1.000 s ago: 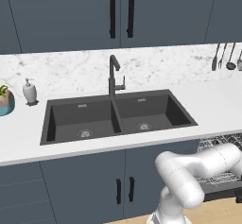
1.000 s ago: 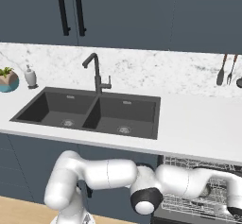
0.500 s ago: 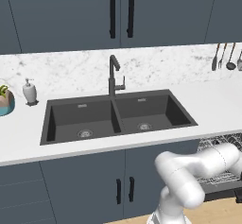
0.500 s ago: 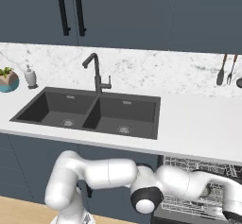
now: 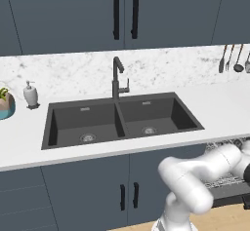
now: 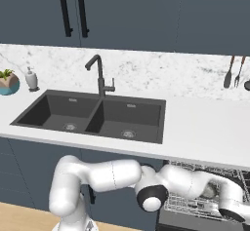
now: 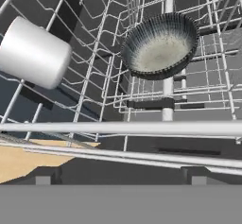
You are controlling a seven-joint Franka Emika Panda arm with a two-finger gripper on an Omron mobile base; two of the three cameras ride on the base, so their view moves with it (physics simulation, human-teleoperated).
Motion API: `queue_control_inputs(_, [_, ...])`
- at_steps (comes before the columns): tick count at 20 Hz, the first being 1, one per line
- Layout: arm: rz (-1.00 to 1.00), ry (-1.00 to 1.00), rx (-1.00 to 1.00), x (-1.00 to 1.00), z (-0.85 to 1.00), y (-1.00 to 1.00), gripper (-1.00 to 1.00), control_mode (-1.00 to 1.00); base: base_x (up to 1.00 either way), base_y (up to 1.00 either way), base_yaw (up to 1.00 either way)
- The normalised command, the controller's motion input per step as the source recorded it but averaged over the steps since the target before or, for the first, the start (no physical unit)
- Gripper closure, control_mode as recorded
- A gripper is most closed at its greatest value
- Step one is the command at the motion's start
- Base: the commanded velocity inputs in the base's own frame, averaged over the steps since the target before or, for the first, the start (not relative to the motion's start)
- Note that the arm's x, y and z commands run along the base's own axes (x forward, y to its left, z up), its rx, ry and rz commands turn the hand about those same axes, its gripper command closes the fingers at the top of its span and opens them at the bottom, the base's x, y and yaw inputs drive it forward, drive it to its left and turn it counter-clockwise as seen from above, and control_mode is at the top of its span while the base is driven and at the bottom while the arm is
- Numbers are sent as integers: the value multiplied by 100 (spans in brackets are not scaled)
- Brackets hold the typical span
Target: Pick up the cup and bowl from the counter, place them in the dishwasher, and close the dishwasher door.
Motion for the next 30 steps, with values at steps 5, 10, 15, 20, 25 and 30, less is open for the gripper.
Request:
queue_control_inputs(5, [-2, 0, 0, 76, -31, 28, -100, -100, 0, 0, 0])
queue_control_inputs(10, [-2, -3, 0, 27, 14, 14, -100, -100, 0, 0, 0])
queue_control_inputs(15, [-11, 3, 1, -81, 100, -10, -100, -100, 0, 0, 0])
queue_control_inputs(20, [-20, 7, 3, -100, 82, 3, -100, -100, 0, 0, 0])
queue_control_inputs(25, [-25, 1, 1, -94, 89, 27, -100, -100, 0, 0, 0])
queue_control_inputs(30, [-26, 0, 0, -91, 100, 30, -100, -100, 0, 0, 0])
